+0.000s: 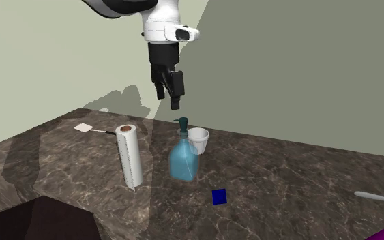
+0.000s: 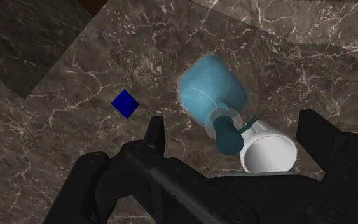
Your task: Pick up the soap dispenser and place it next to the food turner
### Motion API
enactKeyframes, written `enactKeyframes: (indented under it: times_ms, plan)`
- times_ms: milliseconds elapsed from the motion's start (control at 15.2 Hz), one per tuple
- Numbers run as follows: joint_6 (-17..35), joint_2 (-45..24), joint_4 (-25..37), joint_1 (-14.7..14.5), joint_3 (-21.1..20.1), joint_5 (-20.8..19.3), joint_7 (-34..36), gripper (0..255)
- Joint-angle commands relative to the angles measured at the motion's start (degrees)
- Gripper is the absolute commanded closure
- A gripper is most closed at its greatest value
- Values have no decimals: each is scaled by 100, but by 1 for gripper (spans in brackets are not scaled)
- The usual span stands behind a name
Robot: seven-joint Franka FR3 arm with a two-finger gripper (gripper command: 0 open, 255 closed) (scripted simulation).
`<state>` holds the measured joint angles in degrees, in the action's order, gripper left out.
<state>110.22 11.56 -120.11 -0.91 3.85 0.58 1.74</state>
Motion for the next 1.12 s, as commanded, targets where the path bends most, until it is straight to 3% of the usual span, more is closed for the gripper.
enactKeyframes:
  times_ms: [0, 330, 792, 1056]
  plan:
    - [152, -479, 248, -21, 12, 84, -55, 0]
    - [251, -1522, 1017, -38, 13, 277, -177, 0]
    - [764, -1671, 652, -47, 0, 302, -193, 0]
    - [806, -1686, 625, -47, -1, 304, -195, 0]
